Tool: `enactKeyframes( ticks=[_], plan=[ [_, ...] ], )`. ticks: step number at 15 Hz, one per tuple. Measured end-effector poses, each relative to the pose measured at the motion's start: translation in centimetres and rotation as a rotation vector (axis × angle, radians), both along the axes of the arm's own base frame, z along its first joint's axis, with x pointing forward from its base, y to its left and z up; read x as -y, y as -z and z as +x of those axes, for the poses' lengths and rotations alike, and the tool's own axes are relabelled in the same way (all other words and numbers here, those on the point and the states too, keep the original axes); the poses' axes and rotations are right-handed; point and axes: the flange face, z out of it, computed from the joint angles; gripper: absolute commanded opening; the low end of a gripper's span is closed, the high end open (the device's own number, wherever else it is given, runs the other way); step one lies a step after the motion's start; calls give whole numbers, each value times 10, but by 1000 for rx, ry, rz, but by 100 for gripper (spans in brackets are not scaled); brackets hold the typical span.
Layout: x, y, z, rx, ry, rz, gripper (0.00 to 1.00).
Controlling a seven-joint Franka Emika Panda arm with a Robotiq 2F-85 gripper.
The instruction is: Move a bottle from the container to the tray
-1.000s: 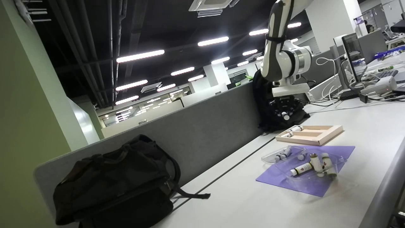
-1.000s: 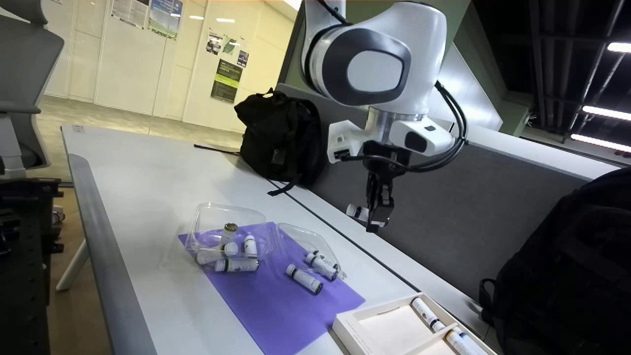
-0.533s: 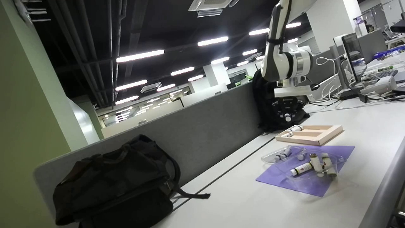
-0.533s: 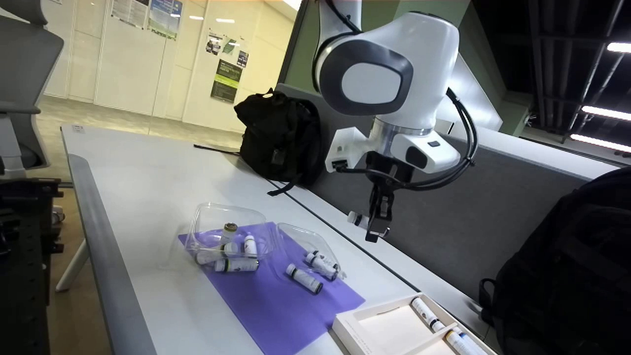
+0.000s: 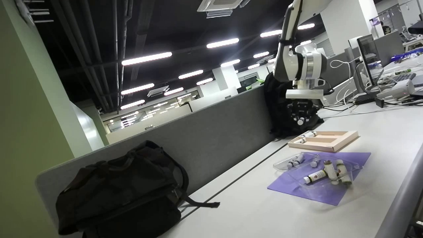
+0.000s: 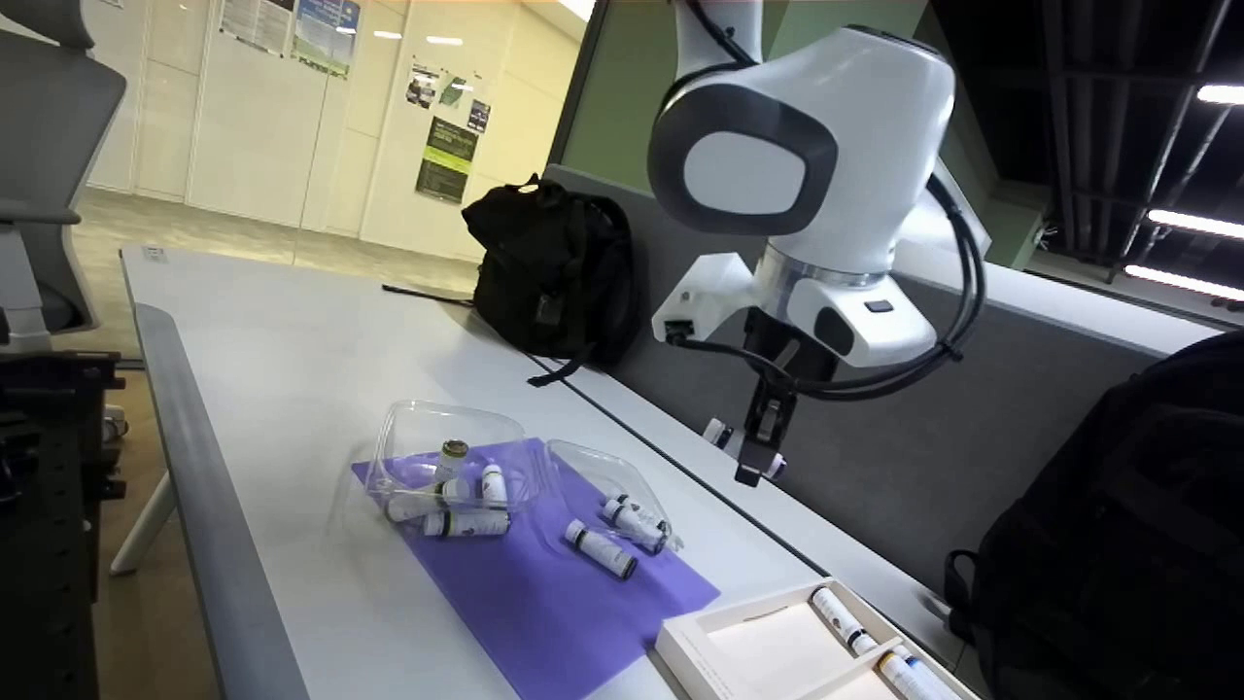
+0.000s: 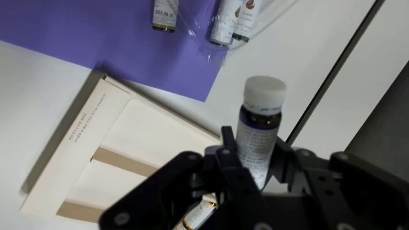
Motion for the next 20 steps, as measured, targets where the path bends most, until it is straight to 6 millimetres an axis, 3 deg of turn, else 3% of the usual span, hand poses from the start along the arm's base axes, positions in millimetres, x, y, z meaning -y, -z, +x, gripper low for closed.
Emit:
enactKeyframes(
  ticks=[5,6,8,12,13,16,20],
  plan=[
    [63,16,-4,63,257,135,7],
    [73,21,-3,75,306,158,26],
    [90,35,-2,70,340,186,26],
    [95,46,1,65,350,195,26],
    [95,45,2,66,349,196,7],
    [95,48,1,61,351,197,7],
    [99,84,-9,12,428,203,7]
  ],
)
